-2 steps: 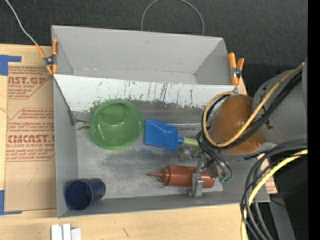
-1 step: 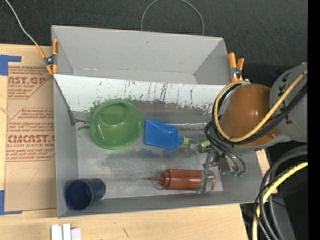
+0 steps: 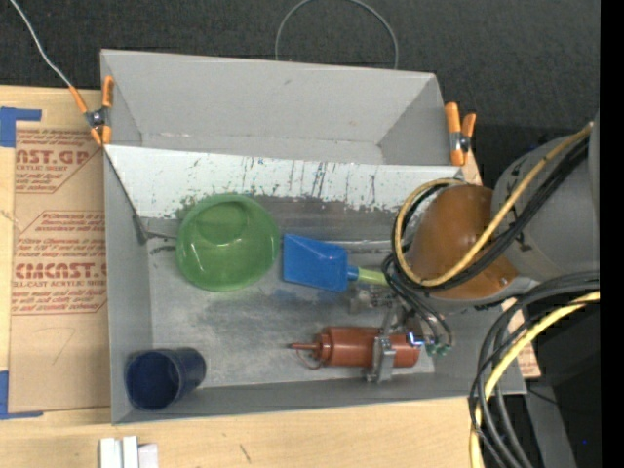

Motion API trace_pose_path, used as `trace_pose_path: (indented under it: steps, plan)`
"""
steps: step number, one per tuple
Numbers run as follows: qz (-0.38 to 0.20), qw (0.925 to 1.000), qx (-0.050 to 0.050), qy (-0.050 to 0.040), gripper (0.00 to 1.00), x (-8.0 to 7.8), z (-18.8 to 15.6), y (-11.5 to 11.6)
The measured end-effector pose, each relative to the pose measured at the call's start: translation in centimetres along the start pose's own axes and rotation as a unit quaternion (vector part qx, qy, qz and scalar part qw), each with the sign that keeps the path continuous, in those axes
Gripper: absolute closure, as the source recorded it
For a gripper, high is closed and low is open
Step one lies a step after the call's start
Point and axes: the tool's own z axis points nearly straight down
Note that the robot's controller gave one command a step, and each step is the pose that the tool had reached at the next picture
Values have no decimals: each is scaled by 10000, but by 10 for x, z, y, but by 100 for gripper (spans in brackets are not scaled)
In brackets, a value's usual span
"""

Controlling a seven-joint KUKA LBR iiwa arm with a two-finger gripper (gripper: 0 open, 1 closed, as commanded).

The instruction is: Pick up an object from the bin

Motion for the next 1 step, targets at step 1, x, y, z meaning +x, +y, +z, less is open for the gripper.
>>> trace_pose_path:
  steps: [1]
  plan:
    - [-415, 9991, 4, -37, 0, 5, -1, -9]
